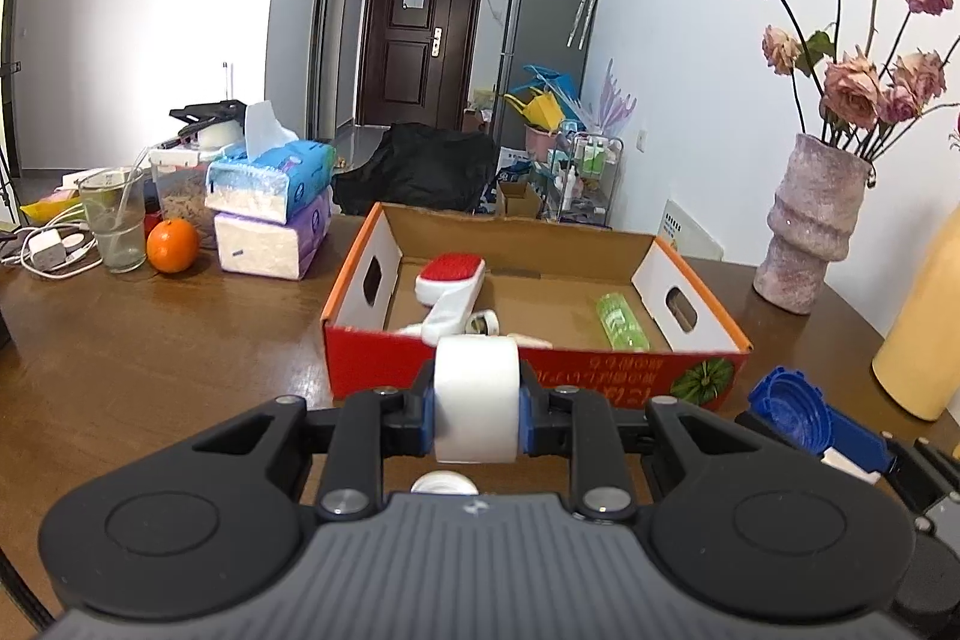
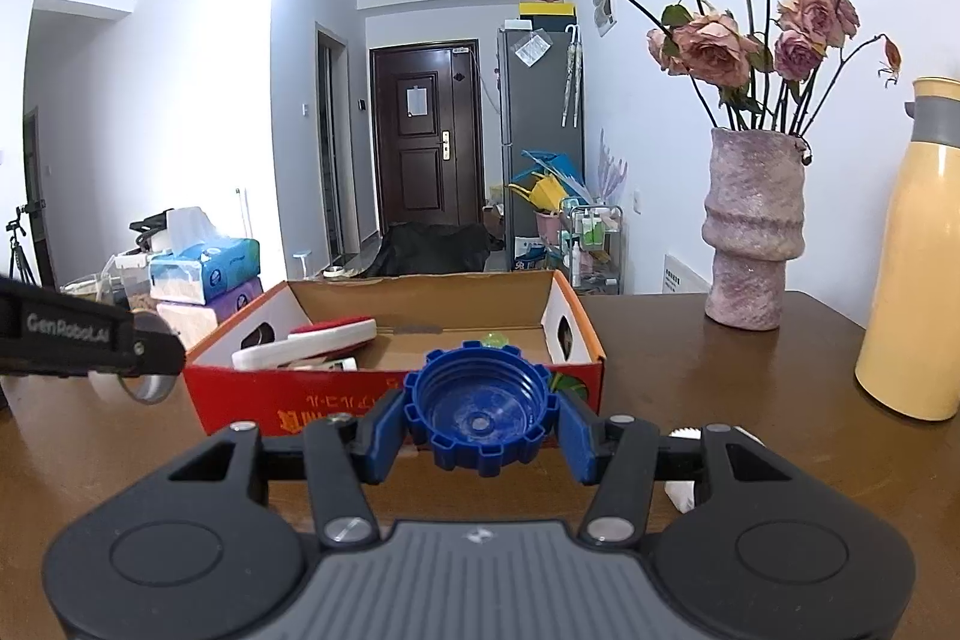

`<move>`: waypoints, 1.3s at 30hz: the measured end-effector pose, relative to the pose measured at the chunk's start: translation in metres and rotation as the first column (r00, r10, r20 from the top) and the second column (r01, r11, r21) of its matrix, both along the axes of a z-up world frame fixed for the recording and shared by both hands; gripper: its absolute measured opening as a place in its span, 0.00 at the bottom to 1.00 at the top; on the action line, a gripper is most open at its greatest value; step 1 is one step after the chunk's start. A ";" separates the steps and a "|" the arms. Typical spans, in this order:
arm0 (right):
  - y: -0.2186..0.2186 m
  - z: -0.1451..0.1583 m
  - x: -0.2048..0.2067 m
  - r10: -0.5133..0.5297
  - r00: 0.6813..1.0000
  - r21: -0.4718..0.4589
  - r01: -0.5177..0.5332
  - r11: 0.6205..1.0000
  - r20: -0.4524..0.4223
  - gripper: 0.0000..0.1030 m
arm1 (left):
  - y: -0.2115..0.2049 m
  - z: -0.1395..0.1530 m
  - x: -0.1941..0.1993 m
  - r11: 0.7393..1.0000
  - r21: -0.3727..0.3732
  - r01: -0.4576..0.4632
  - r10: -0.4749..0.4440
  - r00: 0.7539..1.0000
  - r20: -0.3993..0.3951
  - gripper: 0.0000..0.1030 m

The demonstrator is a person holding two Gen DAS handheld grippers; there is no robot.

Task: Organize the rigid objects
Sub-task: 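Carry the white tape roll and blue cap over the red box with both grippers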

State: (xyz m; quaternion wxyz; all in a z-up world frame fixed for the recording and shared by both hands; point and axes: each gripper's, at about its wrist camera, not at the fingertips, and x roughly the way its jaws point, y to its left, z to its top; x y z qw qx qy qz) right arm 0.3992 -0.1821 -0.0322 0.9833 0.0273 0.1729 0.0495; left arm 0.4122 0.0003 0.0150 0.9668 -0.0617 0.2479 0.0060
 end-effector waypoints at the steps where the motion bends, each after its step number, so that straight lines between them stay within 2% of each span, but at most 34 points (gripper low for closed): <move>1: 0.001 0.000 0.003 0.000 1.000 0.002 0.000 1.000 0.000 0.51 | 0.000 0.001 0.004 1.000 -0.005 -0.002 0.002 1.000 0.001 0.24; 18: 0.012 0.000 0.060 0.012 1.000 0.018 -0.012 1.000 0.005 0.51 | 0.002 0.006 0.062 0.998 -0.054 -0.022 0.023 1.000 0.017 0.24; 39: 0.015 -0.005 0.121 0.028 1.000 0.020 -0.027 0.999 -0.015 0.51 | 0.001 -0.001 0.127 0.999 -0.031 -0.032 0.033 0.999 0.000 0.24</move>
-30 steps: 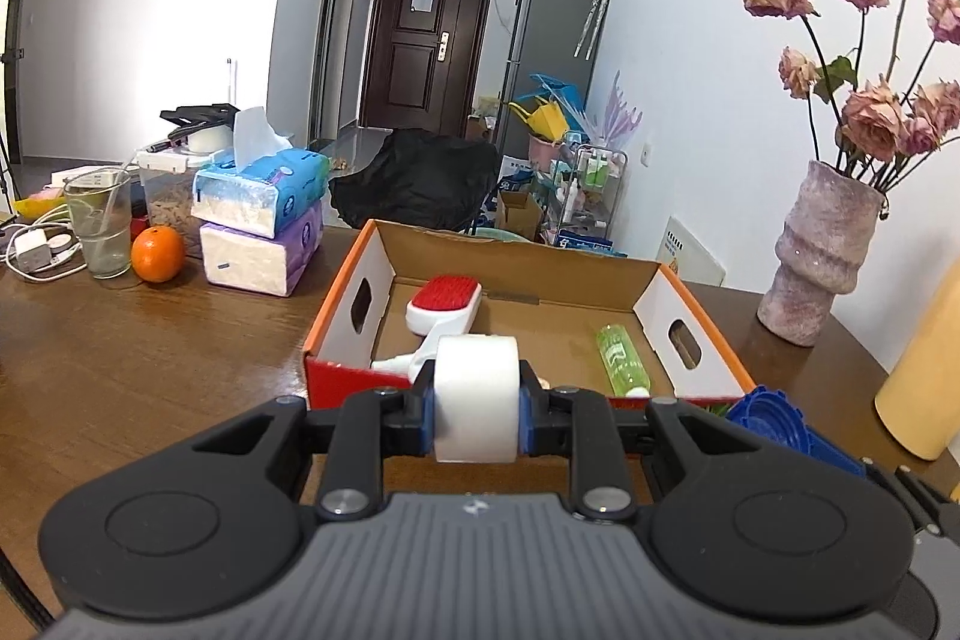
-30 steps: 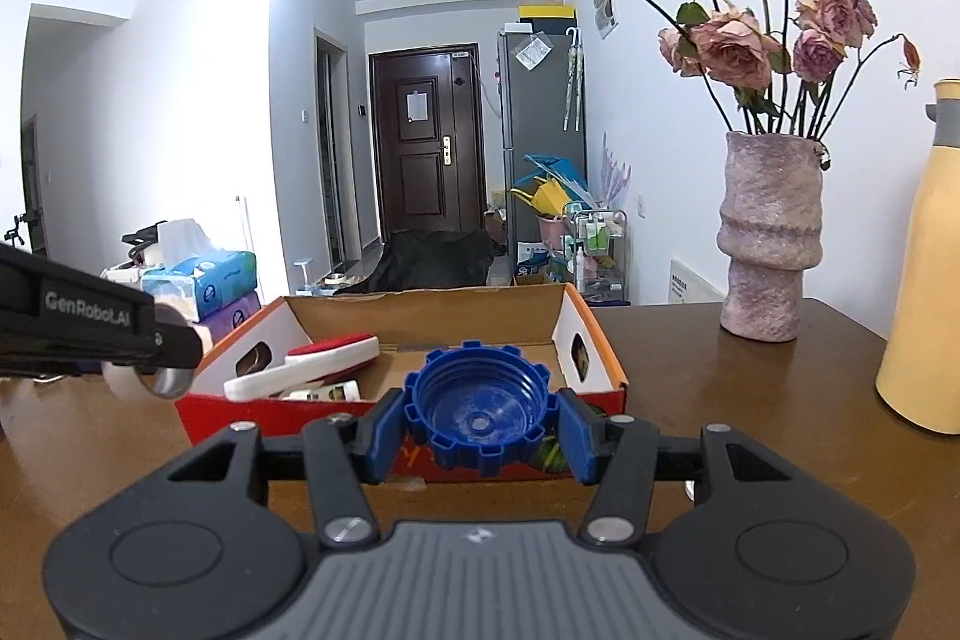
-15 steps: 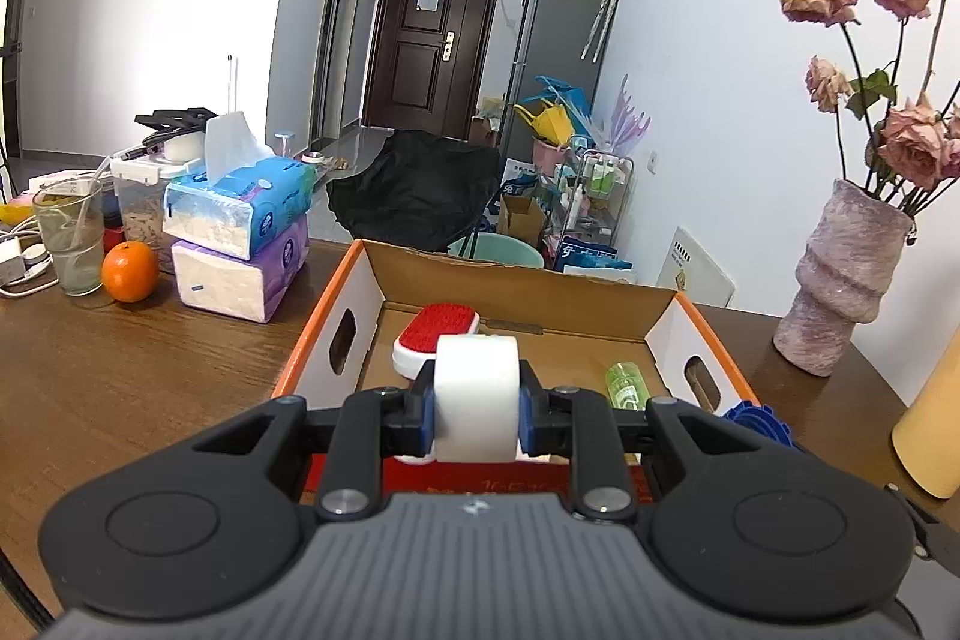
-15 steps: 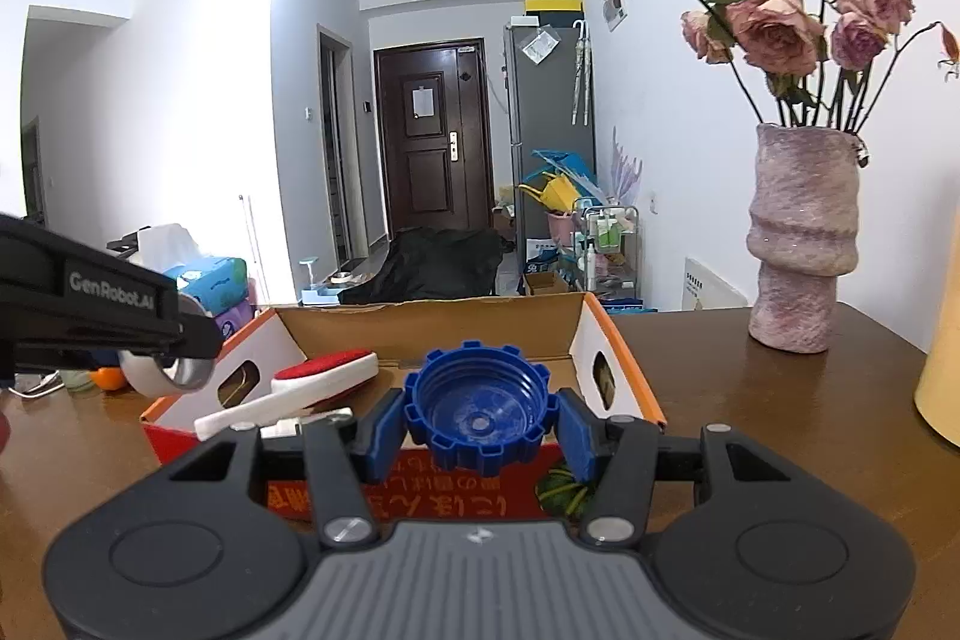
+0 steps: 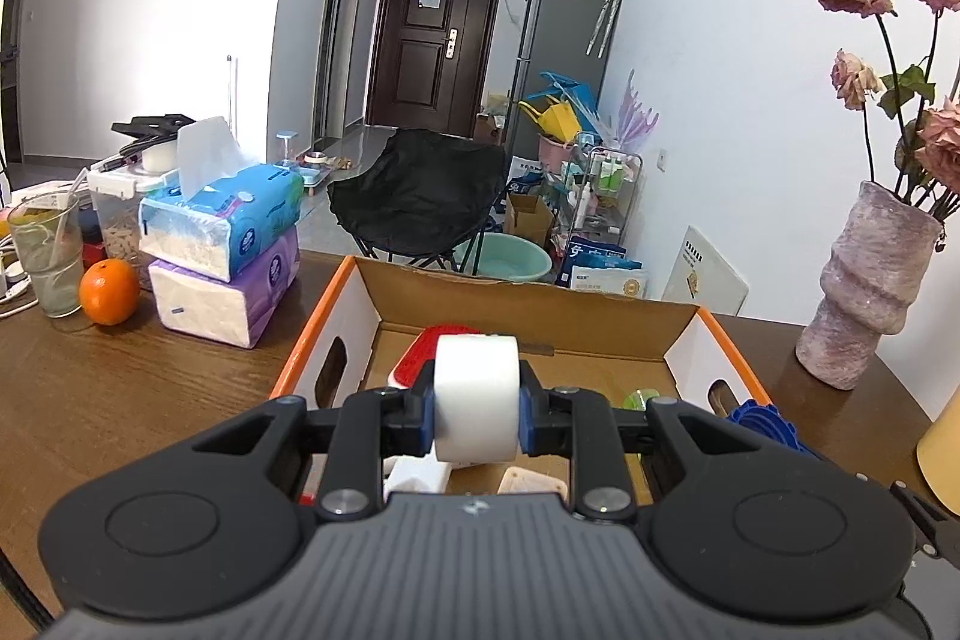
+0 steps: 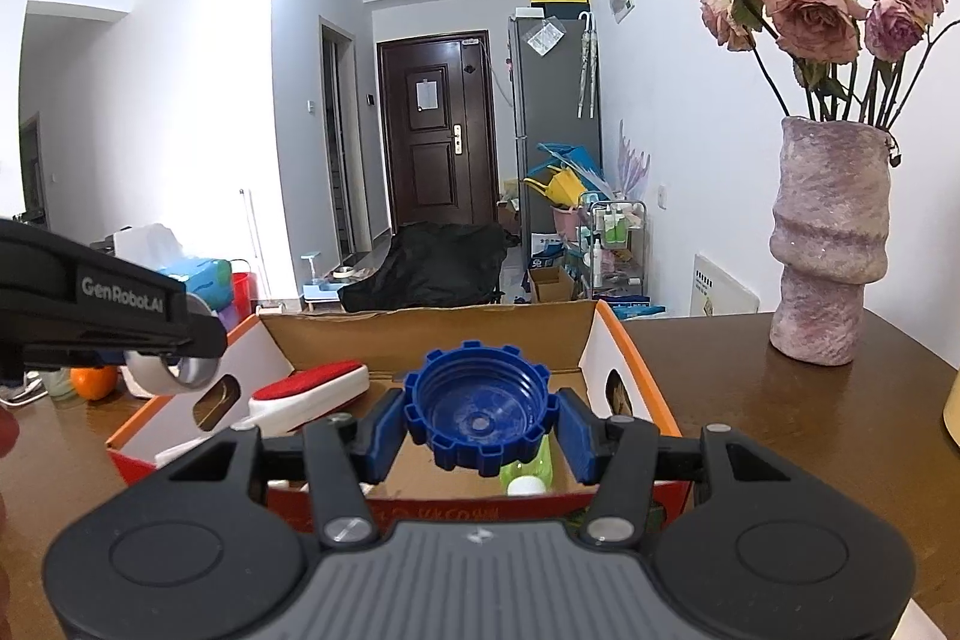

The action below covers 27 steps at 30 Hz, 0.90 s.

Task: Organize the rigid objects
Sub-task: 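Carry the white tape roll and blue cap over the red box with both grippers, then open both grippers to drop the tape roll and blue cap into the box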

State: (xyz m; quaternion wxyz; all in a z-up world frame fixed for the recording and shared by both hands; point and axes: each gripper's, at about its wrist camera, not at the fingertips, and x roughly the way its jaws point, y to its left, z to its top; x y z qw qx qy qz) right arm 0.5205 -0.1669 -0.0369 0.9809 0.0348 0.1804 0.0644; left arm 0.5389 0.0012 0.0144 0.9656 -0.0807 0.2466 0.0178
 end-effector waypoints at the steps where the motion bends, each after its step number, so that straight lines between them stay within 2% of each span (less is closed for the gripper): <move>1: 0.000 -0.001 0.002 0.000 1.000 -0.001 0.000 1.000 -0.001 0.51 | 0.000 0.000 0.003 1.000 0.001 0.001 -0.001 1.000 -0.002 0.24; 16: 0.007 -0.004 0.040 0.006 1.000 -0.024 -0.006 1.000 -0.006 0.51 | -0.007 -0.013 0.049 0.999 0.041 0.008 -0.006 0.999 -0.035 0.24; 27: 0.002 -0.005 0.063 0.001 1.000 -0.024 -0.002 1.000 -0.019 0.51 | -0.007 -0.021 0.069 0.998 0.068 0.010 -0.007 0.998 -0.058 0.24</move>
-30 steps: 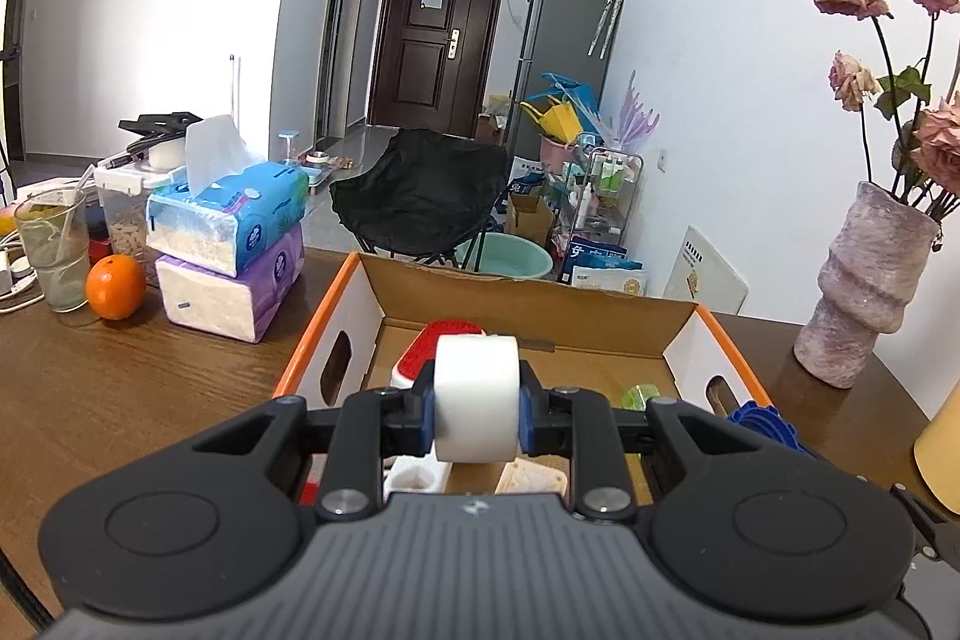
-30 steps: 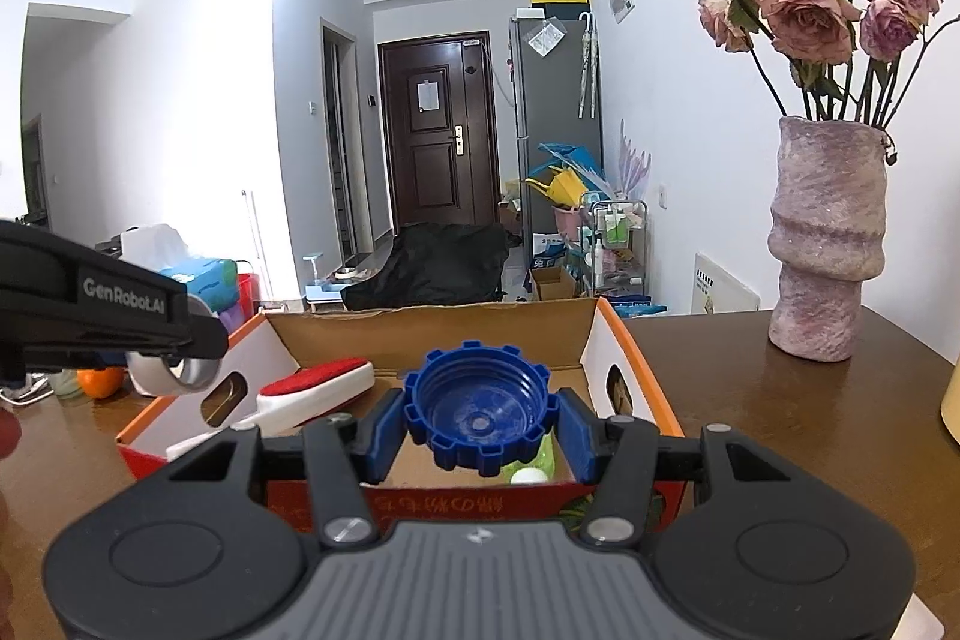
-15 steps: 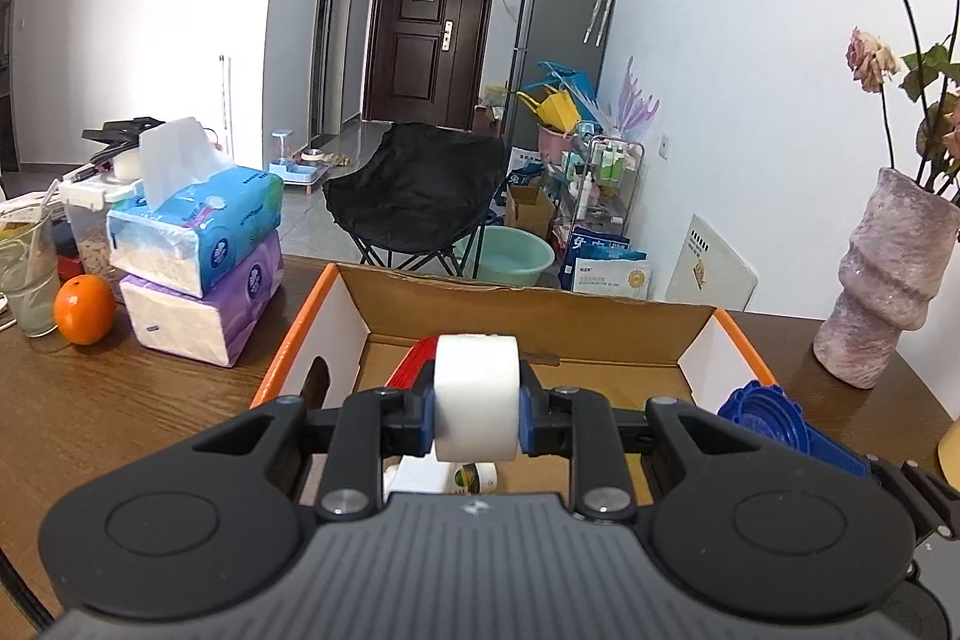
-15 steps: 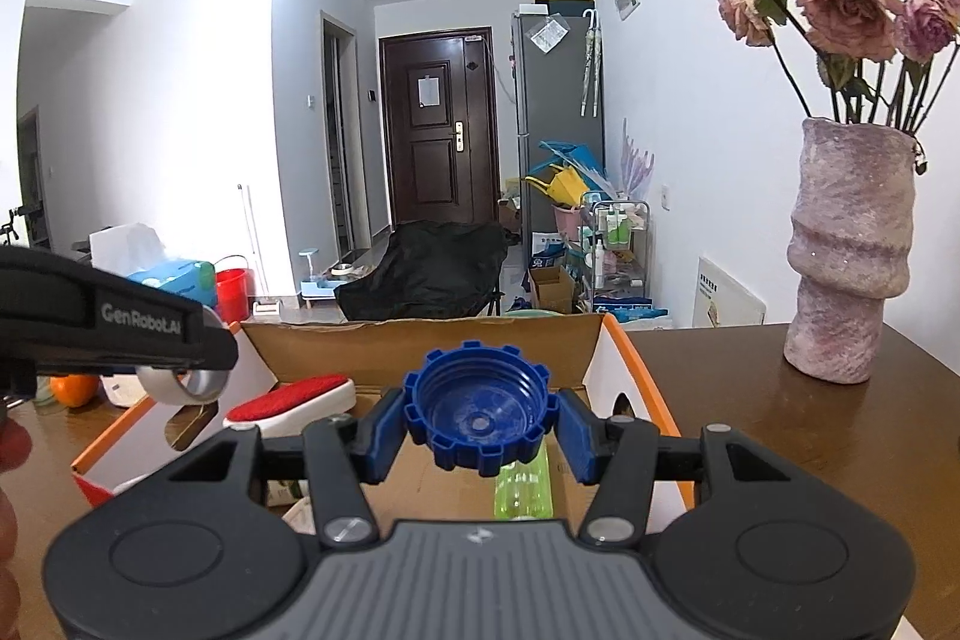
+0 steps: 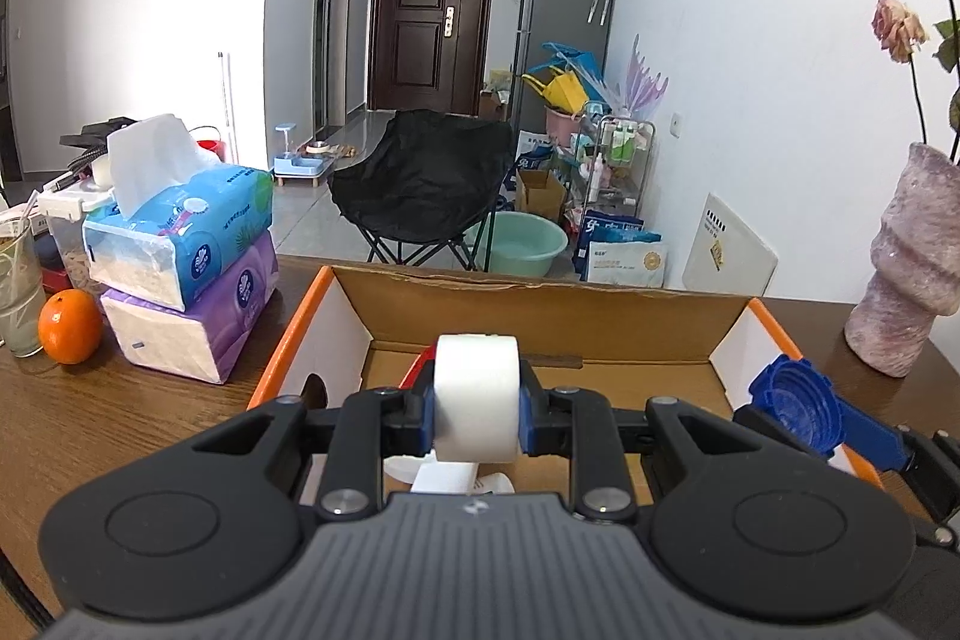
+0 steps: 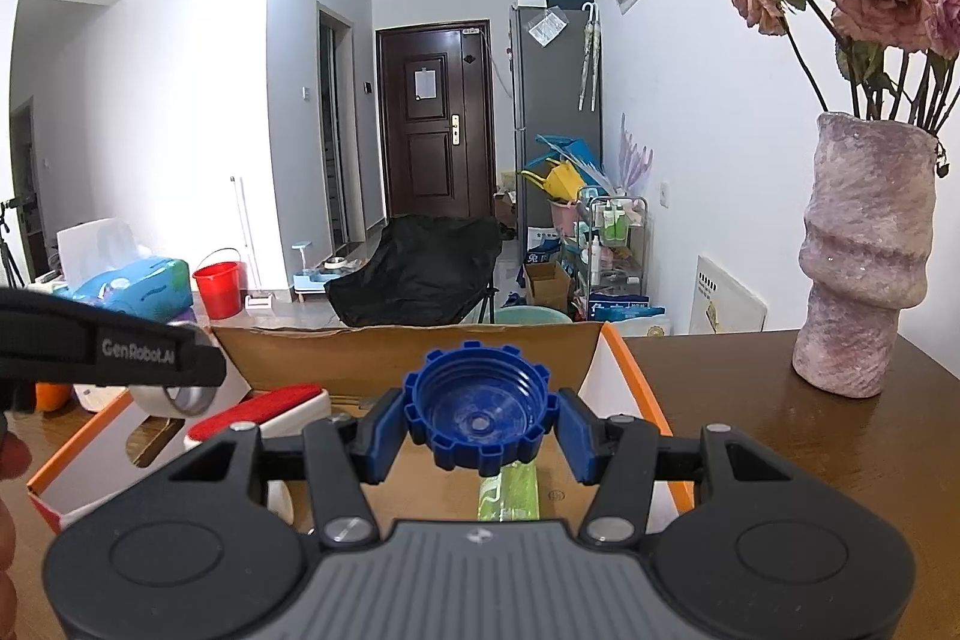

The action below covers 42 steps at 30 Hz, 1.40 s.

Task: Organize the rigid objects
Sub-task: 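Open both grippers to drop the tape roll and blue cap into the box, then withdraw both open grippers from the red box toward the caps on the table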

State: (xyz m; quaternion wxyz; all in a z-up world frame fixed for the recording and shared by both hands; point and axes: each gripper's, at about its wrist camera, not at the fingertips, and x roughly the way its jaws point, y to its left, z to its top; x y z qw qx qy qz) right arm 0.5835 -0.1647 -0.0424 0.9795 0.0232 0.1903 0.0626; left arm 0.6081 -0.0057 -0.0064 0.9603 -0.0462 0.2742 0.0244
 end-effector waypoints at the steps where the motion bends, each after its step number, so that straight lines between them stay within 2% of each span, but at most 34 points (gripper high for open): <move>1: 0.000 0.000 0.001 0.001 1.000 0.000 -0.001 1.000 -0.003 0.51 | 0.000 -0.001 0.001 1.000 0.000 0.001 -0.001 1.000 -0.003 0.24; 10: 0.000 -0.002 0.007 0.011 1.000 -0.007 -0.011 1.000 -0.029 0.51 | 0.002 -0.005 0.007 1.000 0.004 0.014 -0.014 1.000 -0.017 0.25; 12: -0.001 -0.001 0.009 0.009 0.999 -0.014 -0.009 1.000 -0.044 0.52 | 0.002 -0.003 0.006 1.000 0.006 0.016 -0.016 1.000 -0.017 0.30; 14: -0.002 -0.001 0.010 -0.003 0.999 -0.016 0.002 1.000 -0.053 0.54 | 0.003 -0.001 0.004 1.000 0.013 0.017 -0.016 1.000 -0.011 0.50; 16: -0.004 -0.001 0.010 -0.022 0.998 -0.015 0.021 1.000 -0.061 0.73 | 0.004 0.001 0.001 0.999 0.036 -0.004 0.004 1.000 0.005 0.81; 17: -0.005 -0.001 0.010 -0.034 0.998 -0.015 0.033 0.999 -0.059 0.87 | 0.004 0.002 -0.001 0.999 0.048 -0.016 0.015 1.000 0.012 0.85; 18: -0.005 0.000 0.009 -0.047 0.998 -0.018 0.047 0.999 -0.051 0.93 | 0.006 0.003 -0.002 0.998 0.054 -0.024 0.023 1.000 0.018 0.91; 19: -0.005 0.000 0.008 -0.058 0.997 -0.020 0.057 0.998 -0.047 0.95 | 0.008 0.004 -0.003 0.998 0.051 -0.026 0.025 0.999 0.020 1.00; 21: -0.006 0.000 0.009 -0.065 0.996 -0.016 0.064 0.998 -0.057 1.00 | 0.011 0.006 -0.004 0.998 0.046 -0.037 0.036 0.999 0.019 1.00; 30: -0.006 0.000 0.009 -0.055 0.996 -0.030 0.053 0.998 -0.076 1.00 | 0.019 0.005 -0.002 0.997 0.052 -0.058 0.058 0.998 -0.013 1.00; 42: -0.005 0.003 0.006 -0.055 0.995 -0.036 0.052 0.998 -0.079 1.00 | 0.018 0.007 -0.005 0.997 0.051 -0.062 0.062 0.998 -0.006 1.00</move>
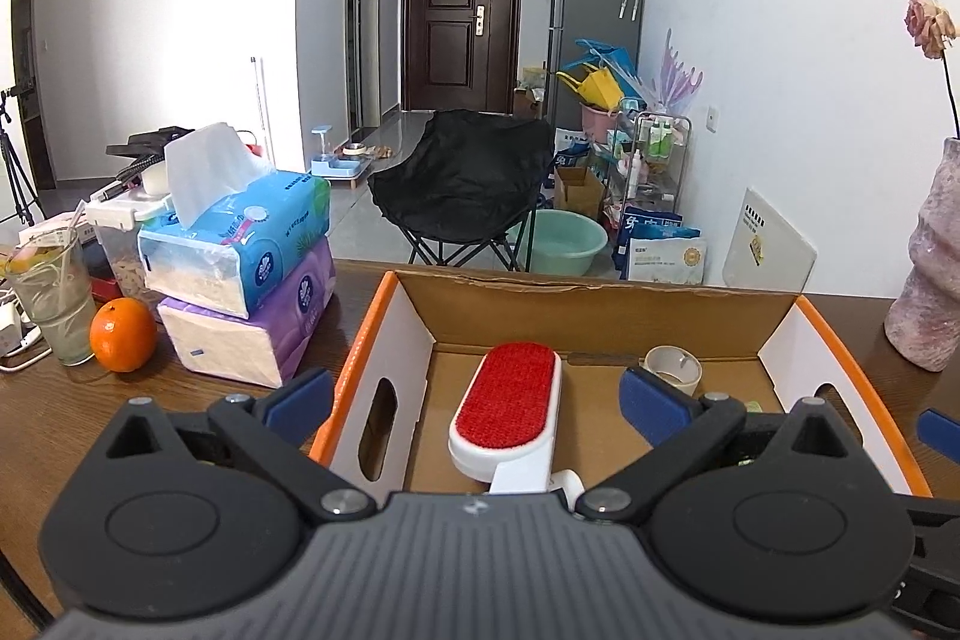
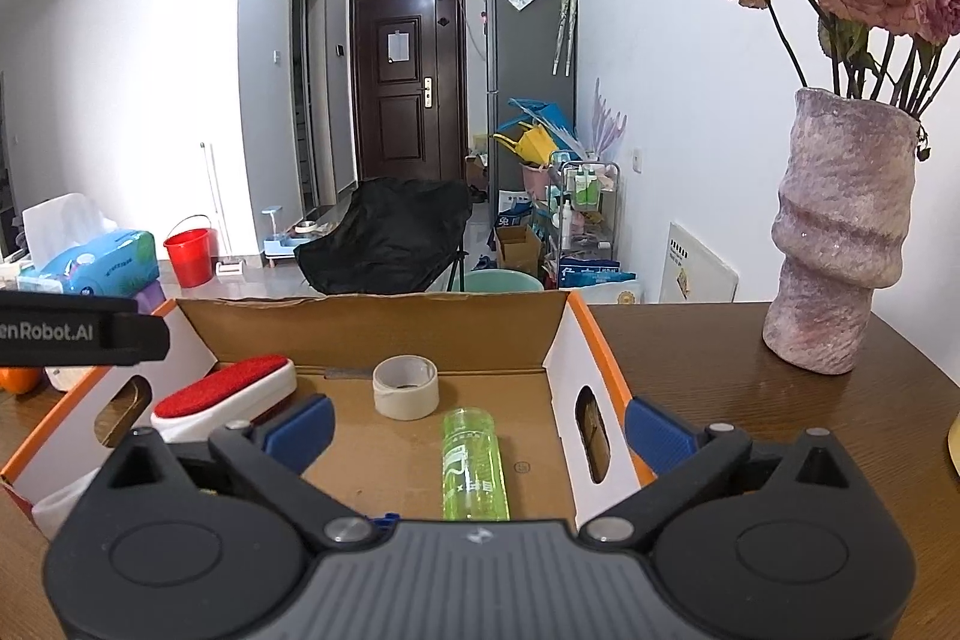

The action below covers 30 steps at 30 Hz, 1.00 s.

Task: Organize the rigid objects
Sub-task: 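Withdraw both open grippers from the red box toward the caps on the table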

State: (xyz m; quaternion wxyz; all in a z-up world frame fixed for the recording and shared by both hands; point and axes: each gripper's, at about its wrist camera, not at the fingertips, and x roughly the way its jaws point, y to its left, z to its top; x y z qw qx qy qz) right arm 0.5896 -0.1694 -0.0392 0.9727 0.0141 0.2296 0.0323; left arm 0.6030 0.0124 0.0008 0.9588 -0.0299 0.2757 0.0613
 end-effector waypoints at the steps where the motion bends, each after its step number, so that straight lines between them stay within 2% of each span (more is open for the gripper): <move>1: 0.000 0.001 -0.001 0.001 1.000 -0.001 -0.001 1.000 0.001 1.00 | 0.001 0.001 -0.001 1.000 -0.001 -0.001 0.001 1.000 0.002 1.00; 13: -0.005 0.009 -0.019 0.017 1.000 -0.017 -0.017 1.000 0.003 1.00 | -0.005 0.006 -0.021 0.999 0.039 0.013 -0.014 1.000 0.016 1.00; 30: -0.025 0.012 -0.067 0.009 1.000 -0.024 -0.009 1.000 0.001 1.00 | 0.001 0.010 -0.069 0.999 0.044 0.021 -0.023 0.999 0.034 1.00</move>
